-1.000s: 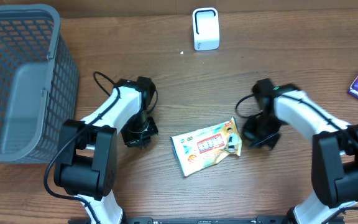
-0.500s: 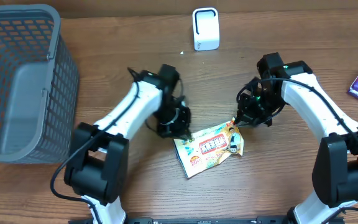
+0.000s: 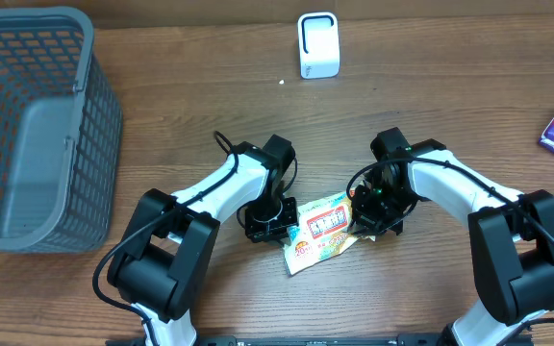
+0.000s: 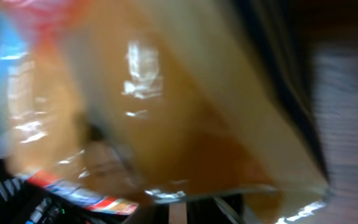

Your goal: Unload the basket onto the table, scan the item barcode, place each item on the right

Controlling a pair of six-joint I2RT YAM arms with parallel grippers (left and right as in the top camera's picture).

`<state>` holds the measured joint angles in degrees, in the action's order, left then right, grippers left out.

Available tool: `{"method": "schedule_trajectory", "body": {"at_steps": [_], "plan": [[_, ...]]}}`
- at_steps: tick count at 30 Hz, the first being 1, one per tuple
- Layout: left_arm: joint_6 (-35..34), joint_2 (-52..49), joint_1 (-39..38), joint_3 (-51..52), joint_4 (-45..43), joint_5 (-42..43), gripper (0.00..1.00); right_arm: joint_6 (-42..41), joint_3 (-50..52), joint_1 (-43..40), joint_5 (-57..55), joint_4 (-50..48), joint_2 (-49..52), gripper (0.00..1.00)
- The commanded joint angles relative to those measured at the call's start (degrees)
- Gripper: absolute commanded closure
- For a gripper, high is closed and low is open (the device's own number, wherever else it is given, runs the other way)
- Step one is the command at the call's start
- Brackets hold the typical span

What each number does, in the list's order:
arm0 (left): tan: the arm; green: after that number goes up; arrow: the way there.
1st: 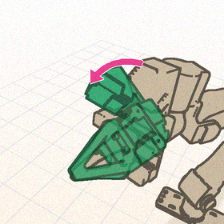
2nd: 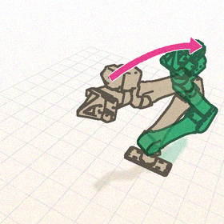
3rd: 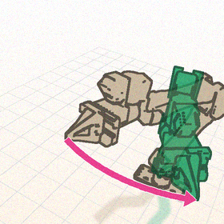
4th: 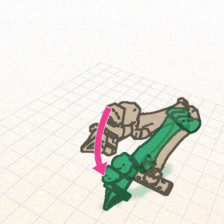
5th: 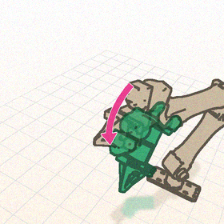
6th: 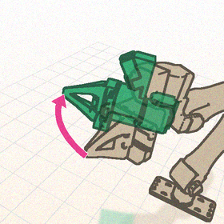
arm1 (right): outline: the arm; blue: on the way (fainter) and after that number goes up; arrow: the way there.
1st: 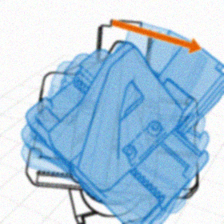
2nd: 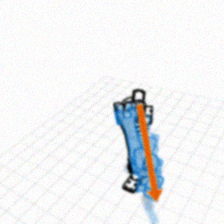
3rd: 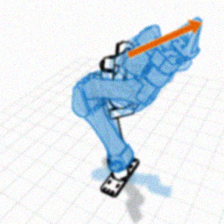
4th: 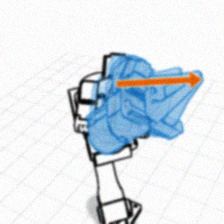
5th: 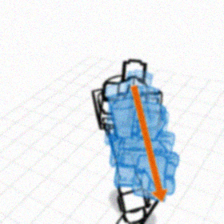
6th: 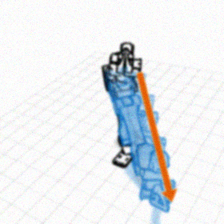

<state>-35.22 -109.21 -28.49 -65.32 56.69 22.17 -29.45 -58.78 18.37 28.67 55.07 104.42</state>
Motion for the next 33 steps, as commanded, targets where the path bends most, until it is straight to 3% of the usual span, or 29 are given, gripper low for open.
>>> {"method": "schedule_trajectory", "body": {"at_steps": [1,4,6,9,15,18,21,25,29,33], "plan": [[-1.7,-0.3,2.0,2.1,-0.2,-4.7,0.96,-4.0,1.5,-2.1,-9.9,0.3,-0.4,0.85],[-1.5,-0.3,3.9,2.1,0.3,-7.4,0.96,-4.5,1.4,-4.3,-15.3,2.2,-0.4,0.90],[-3.4,-0.3,7.1,2.1,2.9,-13.7,0.96,-6.3,0.7,-6.7,-19.3,4.7,-0.4,0.96],[-3.5,-0.3,11.9,1.3,5.7,-18.1,0.96,-6.1,-2.0,-9.5,-21.9,8.0,-0.4,0.96],[1.2,-0.3,16.6,-6.7,10.5,-15.4,0.96,-3.3,-9.9,-9.3,-23.8,15.6,-0.4,0.96],[10.1,-0.1,14.3,-13.1,11.4,-3.9,0.96,-3.3,-13.9,-8.9,-26.0,21.9,-0.4,0.96],[12.5,-0.1,10.9,-14.4,9.1,7.4,0.96,2.5,-14.3,-8.9,-20.5,22.2,-0.4,0.96],[5.9,-0.2,2.7,-12.3,2.8,10.9,0.96,5.2,-12.5,-7.6,-15.1,18.1,-0.4,0.91],[-1.8,-0.2,-4.3,-10.0,-5.9,10.9,0.96,0.7,-9.9,-6.0,-15.0,13.0,-0.4,0.89],[-3.6,-0.7,-7.5,-9.3,-12.0,10.7,0.96,0.3,-9.7,-6.0,-15.1,12.0,-0.3,0.90]]}}
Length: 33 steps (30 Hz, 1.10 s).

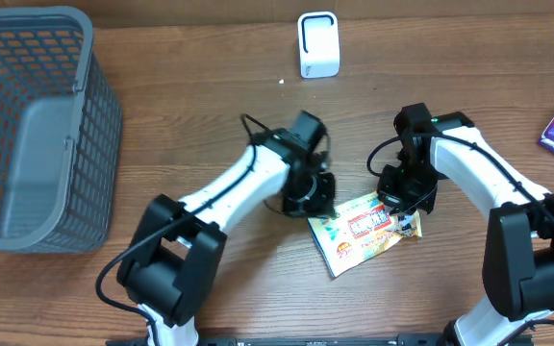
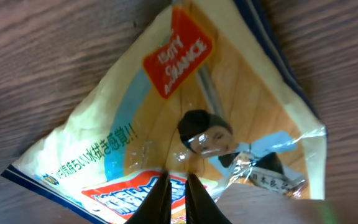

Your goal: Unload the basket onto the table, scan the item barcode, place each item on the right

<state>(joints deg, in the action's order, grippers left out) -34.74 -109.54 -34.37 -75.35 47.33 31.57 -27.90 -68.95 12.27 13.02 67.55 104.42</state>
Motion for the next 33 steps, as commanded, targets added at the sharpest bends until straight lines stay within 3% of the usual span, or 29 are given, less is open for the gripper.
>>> {"method": "schedule_trajectory", "body": {"at_steps": [1,3,7,11,13,16,21,27,29,33], "plan": [[-4.1,-0.7,-1.8,0.7,-3.4,1.3,0.96,-1.3,0.5,0.0,0.6,-0.5,-0.3,0.90],[-5.5,-2.8,-1.9,0.7,-4.1,1.6,0.96,-1.2,0.5,-0.1,0.6,-0.7,-0.3,0.90],[-4.6,-11.5,-1.9,0.7,-3.9,11.3,0.96,-1.2,0.5,-0.8,-0.4,-0.9,-0.3,0.89],[-5.2,-15.8,-0.2,0.7,-0.7,11.6,0.96,-1.2,0.5,-1.3,-0.6,-1.3,-0.3,0.89],[-5.2,-15.4,1.7,0.5,1.1,8.7,0.96,-1.0,0.5,-1.3,-1.8,-1.4,-0.3,0.85],[-5.6,-14.6,5.9,-0.9,6.0,1.0,0.96,-1.0,1.5,-1.3,-4.9,-1.4,-0.3,0.69],[-3.3,-13.7,11.6,-4.5,12.4,-6.5,0.96,-1.0,5.2,-1.4,-5.0,-5.6,-0.3,0.61],[-0.5,-13.7,13.1,-11.7,17.9,-11.8,0.96,-2.8,5.6,-2.1,-9.1,-9.2,-0.3,0.48],[-0.3,-13.7,12.9,-15.9,21.2,-16.1,0.96,-2.8,5.6,-2.1,-12.6,-9.4,-0.3,0.20],[4.9,-13.6,12.0,-25.6,26.3,-18.4,0.96,-3.8,4.3,-2.2,-14.8,-7.8,-0.3,0.00]]}}
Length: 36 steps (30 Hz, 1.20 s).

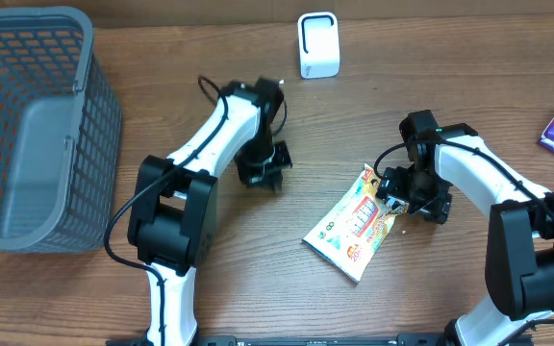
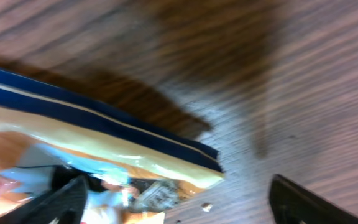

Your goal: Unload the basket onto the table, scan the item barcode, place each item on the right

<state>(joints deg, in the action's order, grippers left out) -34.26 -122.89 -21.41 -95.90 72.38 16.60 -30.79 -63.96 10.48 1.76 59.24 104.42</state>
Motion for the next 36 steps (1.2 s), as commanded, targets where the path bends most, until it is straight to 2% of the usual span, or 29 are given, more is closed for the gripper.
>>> {"method": "schedule_trajectory", "body": {"at_steps": [1,6,11,14,20,26,30,31,36], "plan": [[4.9,-0.3,-1.2,-6.3,1.9,-3.5,0.96,-0.9,-1.2,-0.5,-2.8,0.8,-0.3,0.00],[5.2,-0.4,-1.4,-6.8,2.3,-3.5,0.96,3.2,-1.1,-1.9,6.8,-2.5,-0.3,0.00],[5.2,-0.4,-1.4,-6.8,2.4,-3.5,0.88,3.1,1.4,-3.2,15.7,-10.7,-0.3,0.00],[5.8,-0.4,-1.4,-6.8,2.4,-3.5,0.85,3.2,1.4,-3.2,15.7,-15.4,-0.3,0.10],[6.0,-0.4,-1.4,-6.8,2.8,-3.5,0.85,3.2,1.4,-3.2,13.9,-19.1,-0.3,0.44],[6.0,-0.4,-1.4,-6.8,2.8,-3.5,0.85,4.3,1.4,-3.2,13.7,-19.6,-0.3,0.60],[6.0,-0.4,-1.5,-6.8,2.8,-3.5,0.84,4.3,1.5,-3.2,13.7,-21.3,-0.1,0.60],[6.0,-0.4,-1.5,-6.8,2.8,-3.5,0.84,4.3,1.8,-3.2,13.8,-22.1,0.1,0.54],[6.1,-0.4,-1.5,-6.8,2.8,-3.5,0.85,5.1,2.2,-3.2,16.2,-23.3,2.0,0.53]]}}
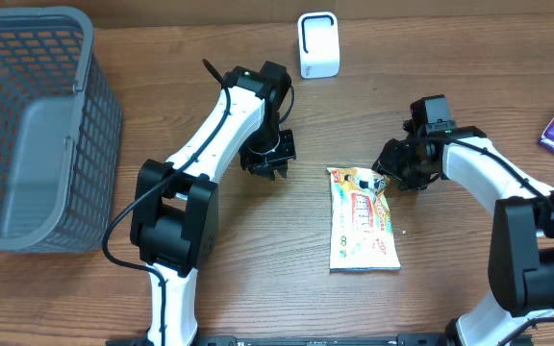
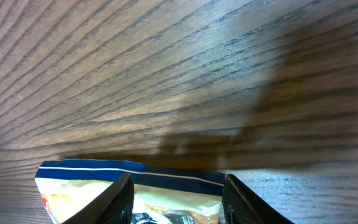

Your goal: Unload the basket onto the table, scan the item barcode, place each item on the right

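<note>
The snack packet lies flat on the table, printed face up, its long side running toward the front edge. My right gripper sits low at the packet's back right corner. In the right wrist view its fingers stand wide apart, and the packet's blue top edge lies between them, so the right gripper is open. My left gripper hovers to the packet's left, apart from it, and looks open and empty. The white scanner stands at the back centre.
A grey mesh basket fills the left side of the table. A purple packet lies at the right edge. Bare wood separates the scanner from the snack packet.
The snack packet lay slanted and now lies straight, long side toward the front. My right gripper has shifted back to the packet's top right corner, still open. The left gripper has barely moved.
Both grippers first flanked the packet near the front centre. Then the packet was farther right with my right gripper shut on it, and the left arm beside it. Later the right jaws were open, the left arm back by the scanner. Now the packet lies straight.
</note>
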Controlling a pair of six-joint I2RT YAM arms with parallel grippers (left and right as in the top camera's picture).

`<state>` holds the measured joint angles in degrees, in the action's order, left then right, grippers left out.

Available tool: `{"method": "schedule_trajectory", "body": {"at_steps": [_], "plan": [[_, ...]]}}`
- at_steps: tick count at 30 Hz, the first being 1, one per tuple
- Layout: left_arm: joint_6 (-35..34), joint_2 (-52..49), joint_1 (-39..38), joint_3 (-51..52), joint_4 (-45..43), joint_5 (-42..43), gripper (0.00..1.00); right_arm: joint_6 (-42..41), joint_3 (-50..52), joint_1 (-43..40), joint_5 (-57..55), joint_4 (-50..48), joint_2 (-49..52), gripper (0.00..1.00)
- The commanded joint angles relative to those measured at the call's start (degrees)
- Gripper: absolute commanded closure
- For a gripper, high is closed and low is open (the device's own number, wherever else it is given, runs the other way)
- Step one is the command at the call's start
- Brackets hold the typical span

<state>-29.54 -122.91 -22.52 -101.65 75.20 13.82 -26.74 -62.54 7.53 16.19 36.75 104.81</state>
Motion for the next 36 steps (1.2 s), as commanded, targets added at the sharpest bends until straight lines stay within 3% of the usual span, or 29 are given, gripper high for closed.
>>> {"method": "schedule_trajectory", "body": {"at_steps": [1,3,4,6,7,10,14,16,24,33,36], "plan": [[1.3,-0.3,-0.4,-1.0,0.0,-0.7,0.85,1.5,0.8,-0.3,2.4,-1.0,1.7,0.53],[1.3,-0.3,-0.4,-1.0,0.0,-0.7,0.85,1.7,0.8,-0.3,3.0,-0.9,1.7,0.55],[1.3,-0.3,-0.4,-1.0,0.0,-0.7,0.85,1.7,0.9,-0.3,3.0,-0.6,1.7,0.62],[1.3,-0.3,-0.4,-1.0,0.0,-0.7,0.85,1.7,1.3,-0.3,2.9,-0.5,1.7,0.81],[1.3,-0.3,-0.4,-1.0,0.0,-0.7,0.85,1.7,1.3,-0.3,2.6,-0.6,1.7,0.96],[1.4,-0.3,-0.4,-1.0,0.1,-0.4,0.87,1.5,-0.2,-0.7,0.9,-0.2,1.7,0.96],[8.4,-0.3,-0.5,-1.0,-0.3,5.0,0.96,1.7,-7.4,-2.0,0.3,4.6,-0.3,0.96],[11.6,-0.3,-1.0,-1.0,-0.7,7.7,0.96,1.7,-13.1,-2.4,-0.8,8.8,-2.1,0.96],[12.0,-0.3,-3.0,-1.0,-3.4,8.3,0.95,7.1,-37.6,-2.2,-2.7,28.1,-6.1,0.96],[12.0,-0.3,-3.1,-1.0,-3.8,8.1,0.94,10.4,-38.2,-2.2,16.7,35.3,-7.1,0.96],[12.0,-0.3,-3.1,-1.0,-3.7,6.7,0.94,10.3,-40.1,-2.3,15.8,36.3,-10.0,0.96]]}}
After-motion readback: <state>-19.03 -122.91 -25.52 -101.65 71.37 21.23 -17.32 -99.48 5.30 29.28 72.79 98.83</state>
